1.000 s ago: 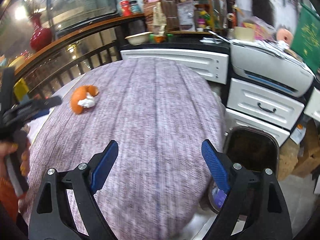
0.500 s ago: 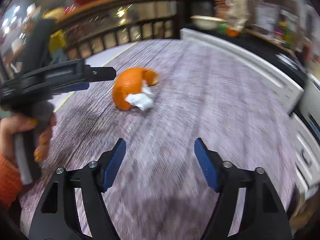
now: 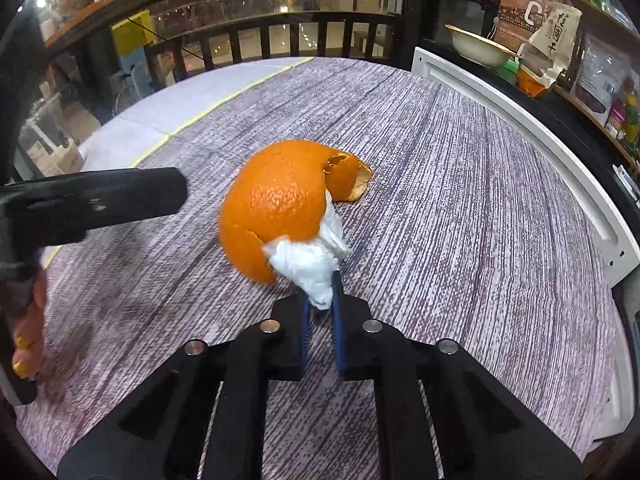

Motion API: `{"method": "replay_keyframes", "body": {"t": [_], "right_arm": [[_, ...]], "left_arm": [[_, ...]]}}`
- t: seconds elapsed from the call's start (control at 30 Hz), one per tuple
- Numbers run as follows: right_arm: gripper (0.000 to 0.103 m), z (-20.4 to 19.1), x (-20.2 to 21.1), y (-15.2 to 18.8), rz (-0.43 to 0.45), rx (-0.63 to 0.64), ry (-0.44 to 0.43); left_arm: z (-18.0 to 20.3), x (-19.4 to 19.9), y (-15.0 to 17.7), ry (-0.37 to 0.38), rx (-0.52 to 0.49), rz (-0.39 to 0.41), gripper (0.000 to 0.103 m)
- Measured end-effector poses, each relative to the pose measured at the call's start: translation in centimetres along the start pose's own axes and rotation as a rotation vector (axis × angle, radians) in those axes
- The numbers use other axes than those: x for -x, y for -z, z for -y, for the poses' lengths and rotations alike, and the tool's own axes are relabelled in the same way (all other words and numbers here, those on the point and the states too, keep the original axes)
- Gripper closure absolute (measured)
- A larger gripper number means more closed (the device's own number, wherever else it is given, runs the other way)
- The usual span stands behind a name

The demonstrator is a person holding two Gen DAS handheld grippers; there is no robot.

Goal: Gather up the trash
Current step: 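Grasp the white tissue with the right gripper while the left gripper grasps the orange peel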

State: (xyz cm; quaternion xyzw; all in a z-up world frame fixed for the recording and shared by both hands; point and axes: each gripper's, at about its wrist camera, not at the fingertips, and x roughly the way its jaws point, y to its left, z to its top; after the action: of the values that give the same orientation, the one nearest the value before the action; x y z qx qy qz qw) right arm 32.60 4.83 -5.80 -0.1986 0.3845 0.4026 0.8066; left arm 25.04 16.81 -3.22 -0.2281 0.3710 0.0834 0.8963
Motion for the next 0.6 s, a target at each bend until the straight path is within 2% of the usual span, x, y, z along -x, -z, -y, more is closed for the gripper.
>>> {"method": "replay_keyframes", "body": {"t": [0.27,0.47,0.6], "right_arm": [[0.095,1.4,5.3,2.6,0.067,-0.098,0.013],[0.095,2.7,9.7,5.2,0.107,-0.157,0.057],[0.095,3.2,12.8,6.5,0.161,-0.198,0.065]], "left_arm": [[0.9,-0.6,0.1,0.016,-0.015,-0.013,0.006],[3.5,-1.4,0.4,0.058,-0.041,-0.039,0.006],[5.8,-1.4,1.5,0.067,-0.102,-0.034,0.006]]}}
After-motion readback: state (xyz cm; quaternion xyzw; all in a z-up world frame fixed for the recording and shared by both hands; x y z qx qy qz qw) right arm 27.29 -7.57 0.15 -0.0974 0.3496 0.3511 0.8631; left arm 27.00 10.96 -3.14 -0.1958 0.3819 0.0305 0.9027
